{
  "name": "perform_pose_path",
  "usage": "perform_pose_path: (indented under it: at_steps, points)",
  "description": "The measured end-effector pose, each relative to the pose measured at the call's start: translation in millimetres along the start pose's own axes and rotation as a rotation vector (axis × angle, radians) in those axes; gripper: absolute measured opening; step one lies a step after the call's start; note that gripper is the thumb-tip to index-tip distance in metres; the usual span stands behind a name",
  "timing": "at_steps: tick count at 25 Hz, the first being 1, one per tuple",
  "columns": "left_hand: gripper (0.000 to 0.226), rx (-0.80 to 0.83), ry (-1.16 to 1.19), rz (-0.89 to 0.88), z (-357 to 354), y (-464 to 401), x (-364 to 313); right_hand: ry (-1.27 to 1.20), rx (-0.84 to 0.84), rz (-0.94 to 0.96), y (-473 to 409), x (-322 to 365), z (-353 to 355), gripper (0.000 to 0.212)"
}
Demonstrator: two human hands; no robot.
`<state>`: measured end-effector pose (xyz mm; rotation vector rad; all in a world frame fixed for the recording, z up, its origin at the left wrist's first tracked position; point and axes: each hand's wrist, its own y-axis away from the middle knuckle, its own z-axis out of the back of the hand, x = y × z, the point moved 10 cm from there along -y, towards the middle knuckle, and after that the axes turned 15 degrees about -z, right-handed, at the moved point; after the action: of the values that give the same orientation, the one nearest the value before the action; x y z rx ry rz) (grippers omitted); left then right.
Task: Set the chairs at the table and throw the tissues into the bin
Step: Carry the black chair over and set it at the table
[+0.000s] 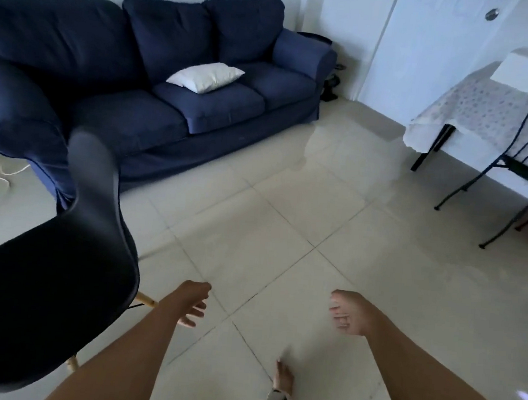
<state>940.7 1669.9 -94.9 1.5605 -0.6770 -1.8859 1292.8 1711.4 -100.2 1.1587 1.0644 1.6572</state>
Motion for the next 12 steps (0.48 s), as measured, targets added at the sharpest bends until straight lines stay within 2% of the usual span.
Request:
perform_pose_path:
  at_steps: [2, 6, 12]
  points:
    - [0.045, -0.049, 0.079, 0.028, 2, -26, -25, 0.078, 0.027, -0.032, -14, 64, 7, 0.055]
    - [0.038, -0.144, 0.192, 0.07, 8, -58, -63, 0.212, 0.016, 0.054, -29, 202, 5, 0.048]
    - [0.03, -0.345, 0.351, 0.151, 63, -103, -82, 0.426, 0.083, 0.134, -44, 352, -103, 0.041]
